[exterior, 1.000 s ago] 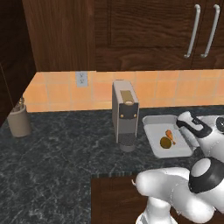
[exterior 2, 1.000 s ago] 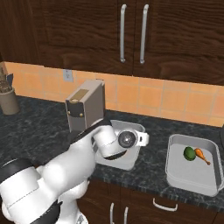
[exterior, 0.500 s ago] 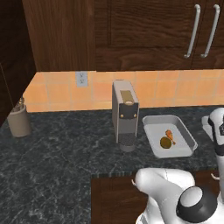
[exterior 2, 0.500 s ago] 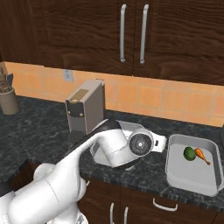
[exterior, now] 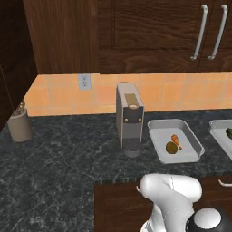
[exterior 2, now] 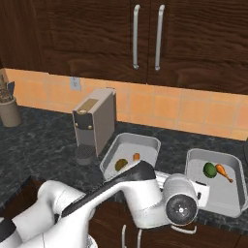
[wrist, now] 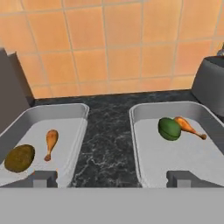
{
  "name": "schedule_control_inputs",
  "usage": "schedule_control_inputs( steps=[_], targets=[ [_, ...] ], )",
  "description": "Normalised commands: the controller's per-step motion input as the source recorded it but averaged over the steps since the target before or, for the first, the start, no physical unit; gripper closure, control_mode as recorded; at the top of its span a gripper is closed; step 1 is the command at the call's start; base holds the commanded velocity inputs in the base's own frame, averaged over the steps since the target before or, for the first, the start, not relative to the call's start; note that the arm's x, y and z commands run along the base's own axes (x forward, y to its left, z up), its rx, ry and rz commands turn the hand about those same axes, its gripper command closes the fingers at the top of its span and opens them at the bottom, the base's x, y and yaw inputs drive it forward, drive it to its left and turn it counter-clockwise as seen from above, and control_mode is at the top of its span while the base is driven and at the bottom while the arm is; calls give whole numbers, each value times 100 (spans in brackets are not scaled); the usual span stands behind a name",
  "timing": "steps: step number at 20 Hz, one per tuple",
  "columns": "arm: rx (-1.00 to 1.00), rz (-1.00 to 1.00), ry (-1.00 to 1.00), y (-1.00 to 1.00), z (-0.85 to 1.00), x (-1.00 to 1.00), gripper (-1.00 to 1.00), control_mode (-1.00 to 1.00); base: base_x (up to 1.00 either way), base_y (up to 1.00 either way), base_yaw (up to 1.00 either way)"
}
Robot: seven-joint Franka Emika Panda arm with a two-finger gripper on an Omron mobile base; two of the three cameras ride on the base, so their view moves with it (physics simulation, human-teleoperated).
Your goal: Place one avocado and one chicken drumstick in each tupperware on the nearby counter, to pack two identical lunches.
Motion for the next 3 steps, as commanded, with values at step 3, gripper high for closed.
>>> schedule_control_inputs(
  steps=[3],
  targets=[
    [-8,3,0,-38,-23,-76,-100,-100,0,0,0]
  ],
)
